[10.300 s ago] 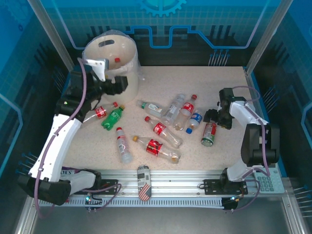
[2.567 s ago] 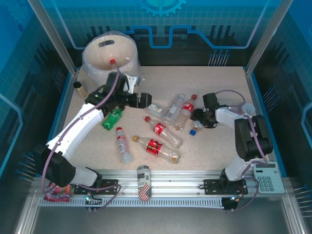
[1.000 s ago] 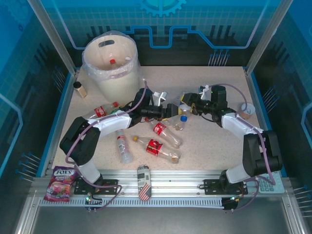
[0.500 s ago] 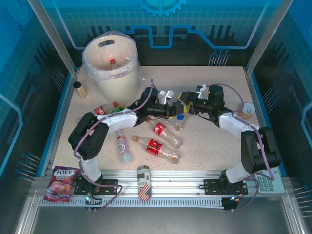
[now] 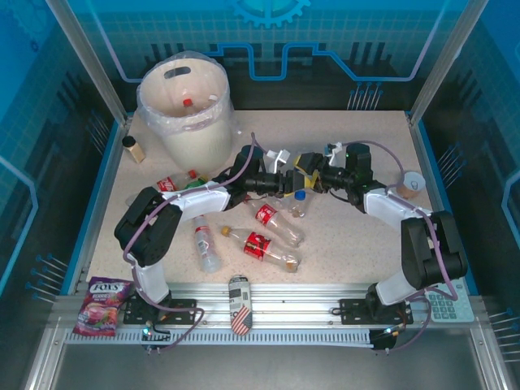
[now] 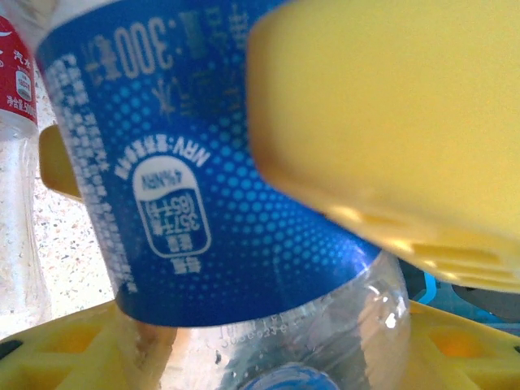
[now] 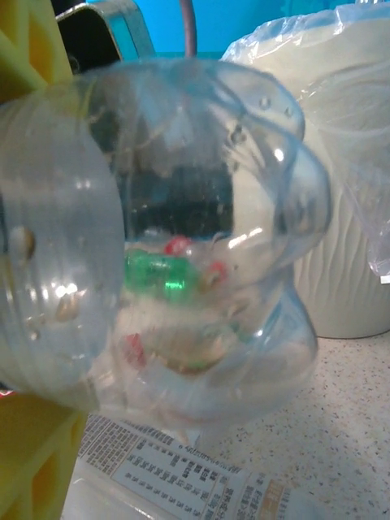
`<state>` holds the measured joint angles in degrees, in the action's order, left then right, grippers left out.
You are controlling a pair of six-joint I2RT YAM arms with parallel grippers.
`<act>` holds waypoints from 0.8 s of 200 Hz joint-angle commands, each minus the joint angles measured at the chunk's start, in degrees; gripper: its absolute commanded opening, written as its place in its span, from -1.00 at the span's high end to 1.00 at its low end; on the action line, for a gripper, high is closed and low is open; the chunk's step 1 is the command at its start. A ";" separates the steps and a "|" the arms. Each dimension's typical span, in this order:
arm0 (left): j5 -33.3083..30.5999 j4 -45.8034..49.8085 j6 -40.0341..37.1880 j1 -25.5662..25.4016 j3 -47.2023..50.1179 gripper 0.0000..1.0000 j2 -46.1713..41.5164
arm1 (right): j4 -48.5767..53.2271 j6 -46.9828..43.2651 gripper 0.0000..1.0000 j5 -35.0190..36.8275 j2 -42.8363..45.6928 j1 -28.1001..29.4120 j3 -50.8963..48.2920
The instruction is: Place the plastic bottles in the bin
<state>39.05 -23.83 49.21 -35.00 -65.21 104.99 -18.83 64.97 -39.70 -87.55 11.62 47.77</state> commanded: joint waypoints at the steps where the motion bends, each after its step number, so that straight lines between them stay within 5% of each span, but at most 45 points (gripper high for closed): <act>1: 0.15 0.11 -1.12 -0.05 -1.41 -0.21 -0.04 | 5.72 -3.40 -0.67 -0.67 2.12 -0.49 1.56; 86: -1.04 8.08 -5.48 0.89 -2.82 -0.18 -1.43 | 16.71 -9.30 -0.96 -1.07 10.07 -11.71 2.25; 160: -7.42 41.23 -24.93 4.23 -23.32 0.03 -6.78 | 35.53 -23.99 -0.96 8.48 13.99 -14.33 6.00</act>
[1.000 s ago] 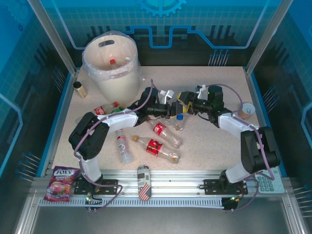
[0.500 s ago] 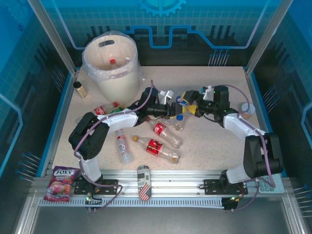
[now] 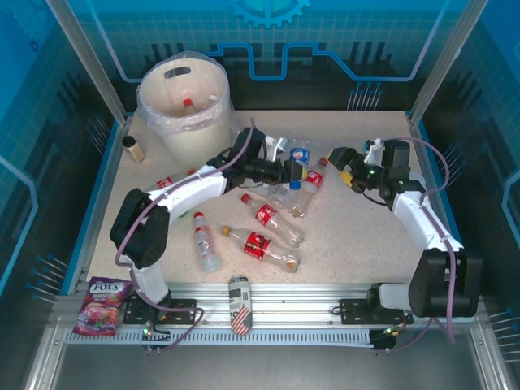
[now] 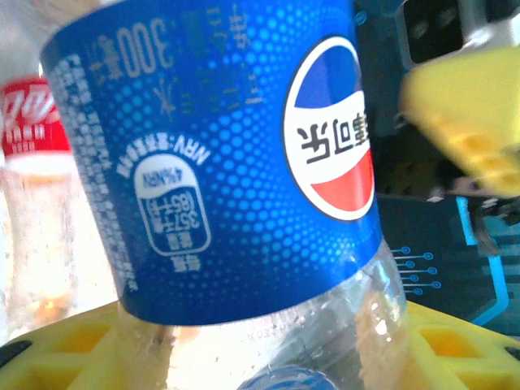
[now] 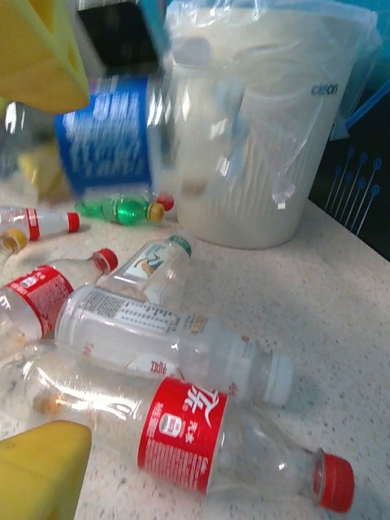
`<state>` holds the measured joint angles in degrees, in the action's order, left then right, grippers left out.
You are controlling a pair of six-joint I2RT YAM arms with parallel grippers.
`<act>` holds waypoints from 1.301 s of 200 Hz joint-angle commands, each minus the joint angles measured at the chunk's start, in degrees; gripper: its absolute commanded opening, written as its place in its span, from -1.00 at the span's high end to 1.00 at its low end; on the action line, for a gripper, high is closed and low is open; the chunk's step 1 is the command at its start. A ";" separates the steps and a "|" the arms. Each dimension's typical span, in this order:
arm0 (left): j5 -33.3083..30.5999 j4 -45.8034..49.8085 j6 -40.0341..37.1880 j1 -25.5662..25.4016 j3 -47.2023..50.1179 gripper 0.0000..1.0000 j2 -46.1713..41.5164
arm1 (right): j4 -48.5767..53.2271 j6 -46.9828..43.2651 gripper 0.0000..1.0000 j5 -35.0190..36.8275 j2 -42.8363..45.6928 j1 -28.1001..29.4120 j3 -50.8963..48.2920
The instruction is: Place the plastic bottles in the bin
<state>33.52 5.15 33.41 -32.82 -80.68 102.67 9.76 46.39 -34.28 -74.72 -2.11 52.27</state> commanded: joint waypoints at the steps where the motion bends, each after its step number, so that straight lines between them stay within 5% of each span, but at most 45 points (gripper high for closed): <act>1: -1.93 12.47 -9.27 2.18 -8.18 0.04 -4.48 | 6.94 -5.38 -0.96 3.07 1.20 -0.57 1.46; 65: -4.46 29.87 -19.30 14.90 -32.09 0.27 -3.15 | 5.35 -5.37 -0.96 3.51 1.16 -0.52 -0.73; 135: -13.53 39.43 -22.56 29.12 -51.69 0.79 7.24 | 9.22 -8.98 -0.96 7.22 3.15 -0.50 -1.56; 180: -26.23 48.97 -29.26 30.62 -63.20 0.85 16.70 | 12.08 -11.66 -0.96 9.21 3.61 -0.55 -1.56; 260: -29.79 53.47 -33.85 31.21 -65.94 0.84 26.62 | 15.17 -13.60 -0.96 11.51 3.69 -0.57 -1.38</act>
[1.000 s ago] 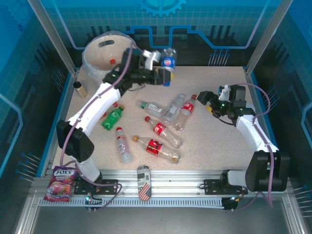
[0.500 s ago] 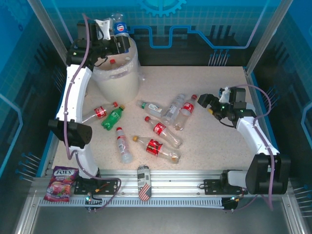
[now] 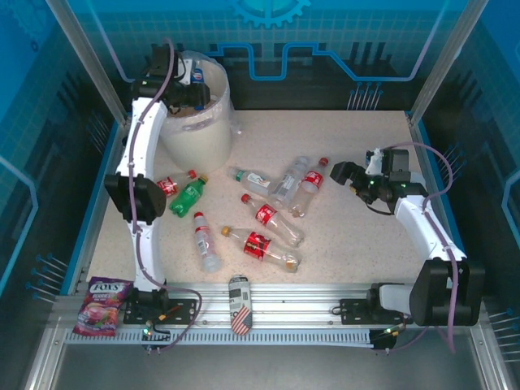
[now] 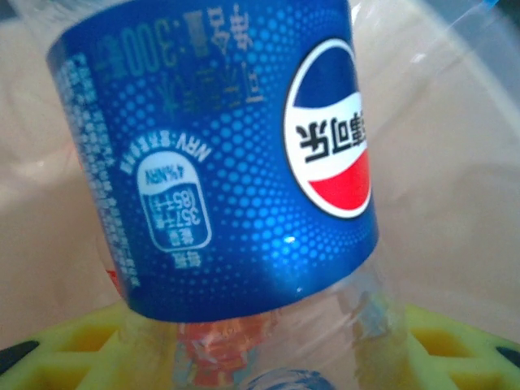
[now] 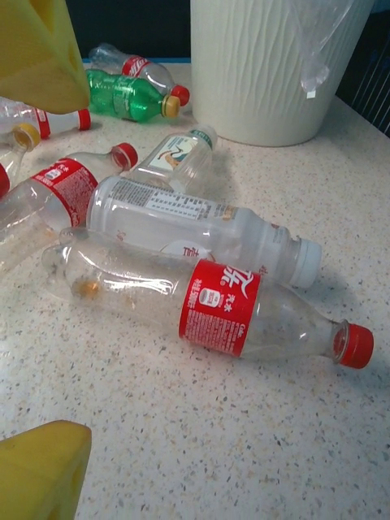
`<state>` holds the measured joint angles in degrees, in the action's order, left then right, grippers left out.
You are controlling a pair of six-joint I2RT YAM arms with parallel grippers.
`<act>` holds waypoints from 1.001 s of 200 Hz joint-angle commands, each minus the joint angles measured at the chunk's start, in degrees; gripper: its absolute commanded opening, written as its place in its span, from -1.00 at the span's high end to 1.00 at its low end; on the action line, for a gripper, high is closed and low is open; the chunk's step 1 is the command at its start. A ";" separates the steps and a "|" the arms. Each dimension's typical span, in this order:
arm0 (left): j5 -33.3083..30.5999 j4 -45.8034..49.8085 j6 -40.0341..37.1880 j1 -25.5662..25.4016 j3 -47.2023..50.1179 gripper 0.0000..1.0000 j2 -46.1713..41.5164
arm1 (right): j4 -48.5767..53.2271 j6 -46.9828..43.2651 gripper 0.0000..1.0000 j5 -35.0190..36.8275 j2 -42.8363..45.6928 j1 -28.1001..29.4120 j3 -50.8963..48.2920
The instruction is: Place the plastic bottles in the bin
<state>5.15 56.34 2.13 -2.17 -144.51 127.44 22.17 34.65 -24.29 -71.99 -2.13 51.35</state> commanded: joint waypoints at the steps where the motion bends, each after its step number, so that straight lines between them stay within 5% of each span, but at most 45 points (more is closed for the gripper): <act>1: -1.31 2.28 -2.57 0.58 -2.11 0.84 1.98 | 2.82 -1.91 -0.96 1.57 0.96 -0.57 -0.42; 110: 3.88 4.96 -4.33 1.91 -2.36 0.68 11.12 | 2.96 -2.31 -0.96 2.06 -0.36 -0.37 0.06; 129: 4.59 5.10 -4.41 1.91 -2.32 0.48 11.76 | 2.88 -2.40 -0.96 2.19 -0.56 -0.22 0.03; 154: 5.96 5.78 -4.72 1.92 -2.38 -0.21 11.59 | 3.16 -2.66 -0.96 2.45 -0.51 -0.15 -0.02; 200: 6.00 5.89 -5.38 1.91 -2.36 -0.59 9.69 | 2.99 -2.62 -0.96 2.54 -0.74 -0.07 -0.02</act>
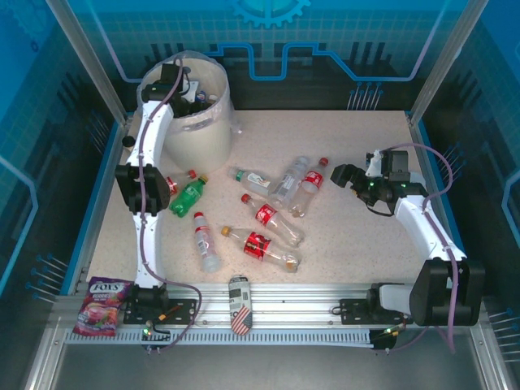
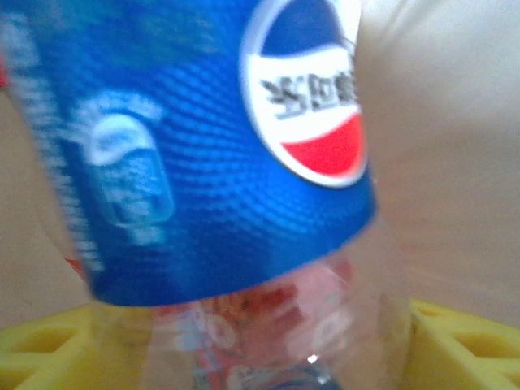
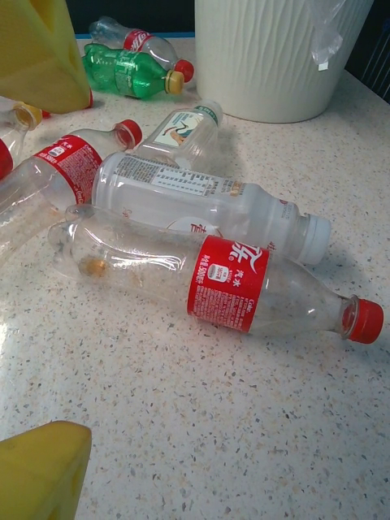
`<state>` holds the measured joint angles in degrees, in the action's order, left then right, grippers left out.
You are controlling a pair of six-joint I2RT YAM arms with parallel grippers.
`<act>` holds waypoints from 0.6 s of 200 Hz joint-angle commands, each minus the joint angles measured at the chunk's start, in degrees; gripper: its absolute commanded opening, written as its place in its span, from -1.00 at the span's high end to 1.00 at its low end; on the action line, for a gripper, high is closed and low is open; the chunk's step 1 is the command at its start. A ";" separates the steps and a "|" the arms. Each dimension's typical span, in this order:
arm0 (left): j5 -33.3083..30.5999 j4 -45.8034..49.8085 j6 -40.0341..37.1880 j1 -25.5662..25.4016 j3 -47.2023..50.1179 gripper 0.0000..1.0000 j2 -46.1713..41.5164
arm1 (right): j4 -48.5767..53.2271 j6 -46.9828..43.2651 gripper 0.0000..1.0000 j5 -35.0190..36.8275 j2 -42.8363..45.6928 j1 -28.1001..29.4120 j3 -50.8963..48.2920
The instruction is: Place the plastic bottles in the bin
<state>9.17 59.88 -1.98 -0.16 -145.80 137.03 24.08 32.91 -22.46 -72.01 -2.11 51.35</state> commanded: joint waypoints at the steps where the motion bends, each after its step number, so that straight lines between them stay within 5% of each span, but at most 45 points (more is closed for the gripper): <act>1: 1.94 2.35 -1.27 -0.10 -1.07 -0.60 0.04 | 1.07 -0.89 -0.96 0.68 -0.74 -0.09 0.02; 120: 1.72 -1.34 -1.23 -0.10 -2.12 -0.98 -12.62 | -1.31 3.29 -0.95 8.06 -2.41 3.69 1.93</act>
<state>9.52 60.07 -3.11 -0.21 -145.80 130.54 23.79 34.41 -18.87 -73.01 -0.34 51.40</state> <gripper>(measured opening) 0.983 0.978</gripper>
